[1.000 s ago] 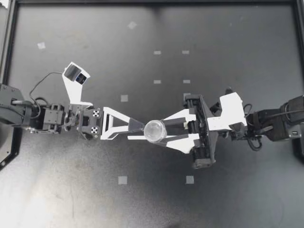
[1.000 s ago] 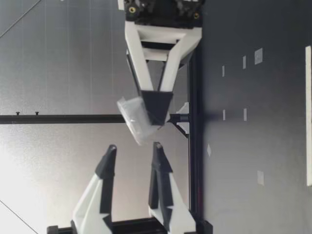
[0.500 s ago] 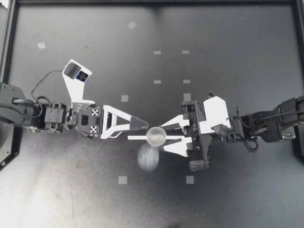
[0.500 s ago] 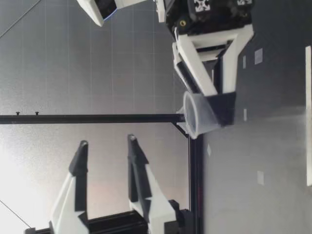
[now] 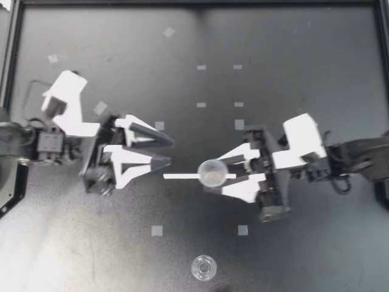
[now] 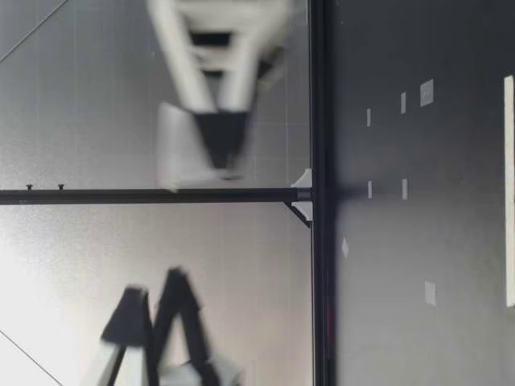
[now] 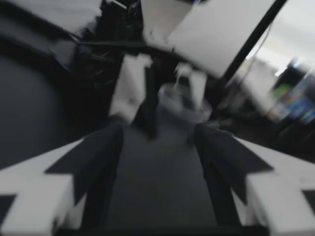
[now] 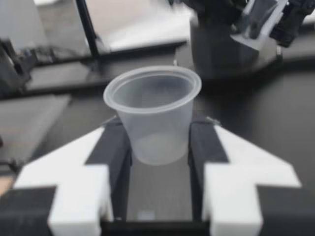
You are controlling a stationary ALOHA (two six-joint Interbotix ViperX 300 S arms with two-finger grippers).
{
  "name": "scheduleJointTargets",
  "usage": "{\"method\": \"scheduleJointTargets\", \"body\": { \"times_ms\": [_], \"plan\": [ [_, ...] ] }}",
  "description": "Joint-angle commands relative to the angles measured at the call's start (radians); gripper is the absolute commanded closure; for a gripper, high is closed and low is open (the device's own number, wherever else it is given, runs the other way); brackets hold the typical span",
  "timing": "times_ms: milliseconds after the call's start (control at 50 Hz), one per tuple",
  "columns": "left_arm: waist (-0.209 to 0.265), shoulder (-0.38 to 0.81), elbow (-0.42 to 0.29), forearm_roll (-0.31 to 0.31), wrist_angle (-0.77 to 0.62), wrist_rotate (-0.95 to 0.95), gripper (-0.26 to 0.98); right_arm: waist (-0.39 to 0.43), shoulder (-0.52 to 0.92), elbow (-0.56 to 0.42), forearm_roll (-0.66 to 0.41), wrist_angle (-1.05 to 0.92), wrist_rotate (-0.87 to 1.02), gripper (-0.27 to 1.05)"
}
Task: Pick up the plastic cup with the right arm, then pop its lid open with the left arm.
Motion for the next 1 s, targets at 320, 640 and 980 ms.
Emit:
{"method": "scheduleJointTargets", "body": {
  "times_ms": [320,640,980],
  "plan": [
    [0.003,-0.150,0.069,-0.017,0.115,0.391,0.16,-0.005,-0.049,0.005,0.014,0.078,-0.008,0.45],
    [0.003,-0.146,0.072,-0.017,0.120,0.390,0.16,-0.005,-0.046,0.002,0.015,0.084,-0.009,0.45],
    [0.003,-0.140,0.072,-0.017,0.126,0.390,0.16,-0.005,-0.044,0.003,0.014,0.086,-0.011,0.45]
  ]
}}
